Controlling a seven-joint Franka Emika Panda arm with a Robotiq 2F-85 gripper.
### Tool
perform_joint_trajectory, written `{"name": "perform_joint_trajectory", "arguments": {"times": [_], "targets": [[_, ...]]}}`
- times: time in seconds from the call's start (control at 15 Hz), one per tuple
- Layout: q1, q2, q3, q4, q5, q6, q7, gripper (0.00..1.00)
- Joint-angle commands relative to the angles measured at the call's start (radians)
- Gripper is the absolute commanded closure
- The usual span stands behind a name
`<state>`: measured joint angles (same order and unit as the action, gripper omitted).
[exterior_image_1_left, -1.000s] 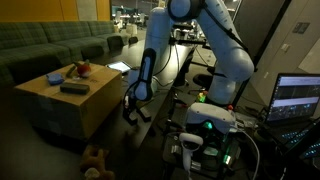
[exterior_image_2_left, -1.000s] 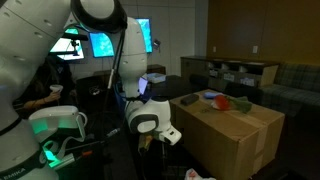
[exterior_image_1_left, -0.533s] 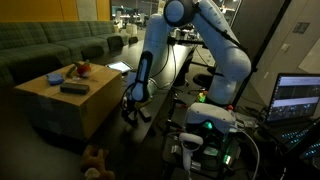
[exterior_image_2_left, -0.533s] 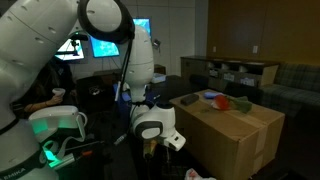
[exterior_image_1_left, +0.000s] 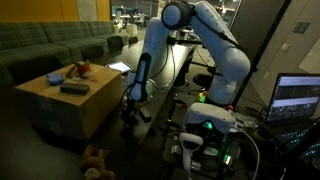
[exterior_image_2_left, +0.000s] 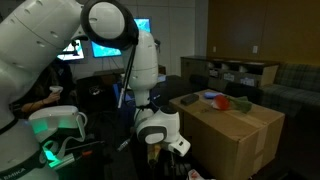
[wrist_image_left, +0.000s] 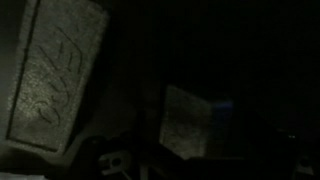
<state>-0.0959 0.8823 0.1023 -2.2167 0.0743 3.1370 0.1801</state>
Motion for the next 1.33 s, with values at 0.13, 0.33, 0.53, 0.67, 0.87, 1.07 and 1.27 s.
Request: {"name": "perform_joint_trajectory", "arguments": {"times": [0.13, 0.33, 0.53, 0.67, 0.87, 1.07, 1.27], "targets": [[0.013, 0.01, -0.017, 0.019, 0.012, 0.015, -0.043, 0.0], [0.018, 0.02, -0.012, 0.028, 0.011, 0.012, -0.051, 0.0], [0.014, 0.041, 0.003, 0.05, 0.004, 0.003, -0.069, 0.0], [0.011, 0.056, 0.013, 0.066, 0.001, -0.002, -0.082, 0.0], [0.007, 0.076, 0.021, 0.086, -0.002, -0.004, -0.098, 0.0], [0.006, 0.078, 0.027, 0.091, -0.006, -0.016, -0.115, 0.21], [0.021, 0.042, 0.019, 0.065, -0.01, -0.039, -0.126, 0.37]]}}
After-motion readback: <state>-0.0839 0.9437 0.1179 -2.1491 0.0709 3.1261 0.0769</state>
